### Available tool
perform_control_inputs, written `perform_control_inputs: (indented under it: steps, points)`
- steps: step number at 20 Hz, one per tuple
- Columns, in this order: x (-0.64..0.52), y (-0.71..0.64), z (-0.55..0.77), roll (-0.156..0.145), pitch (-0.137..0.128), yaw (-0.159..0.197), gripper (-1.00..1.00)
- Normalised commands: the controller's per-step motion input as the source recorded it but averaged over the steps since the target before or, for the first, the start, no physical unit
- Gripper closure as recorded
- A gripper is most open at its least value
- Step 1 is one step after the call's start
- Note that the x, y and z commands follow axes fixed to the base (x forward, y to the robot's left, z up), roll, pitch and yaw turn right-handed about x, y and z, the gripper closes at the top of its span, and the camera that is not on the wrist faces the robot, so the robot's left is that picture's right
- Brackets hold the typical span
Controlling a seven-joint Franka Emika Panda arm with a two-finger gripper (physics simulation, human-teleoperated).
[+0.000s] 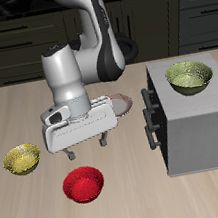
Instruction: Close the bottom drawer of the white cabinet and place the red bowl on the plate
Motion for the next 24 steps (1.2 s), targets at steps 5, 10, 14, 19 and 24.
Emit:
perform_control_inputs:
  steps: [5,10,14,19,24]
  points:
    - [0.05,0.06,-0.24,0.012,0.024,0.009,-1.0]
    - [0.01,0.03,-0.42,0.019,0.049,0.01,-1.0]
    - [-0.02,-0.02,-0.31,0.005,0.034,0.01,-1.0]
    - [-0.04,0.01,-0.25,-0.003,0.032,0.013,-1.0]
    - [-0.05,0.05,-0.19,0.046,0.073,-0.068,-1.0]
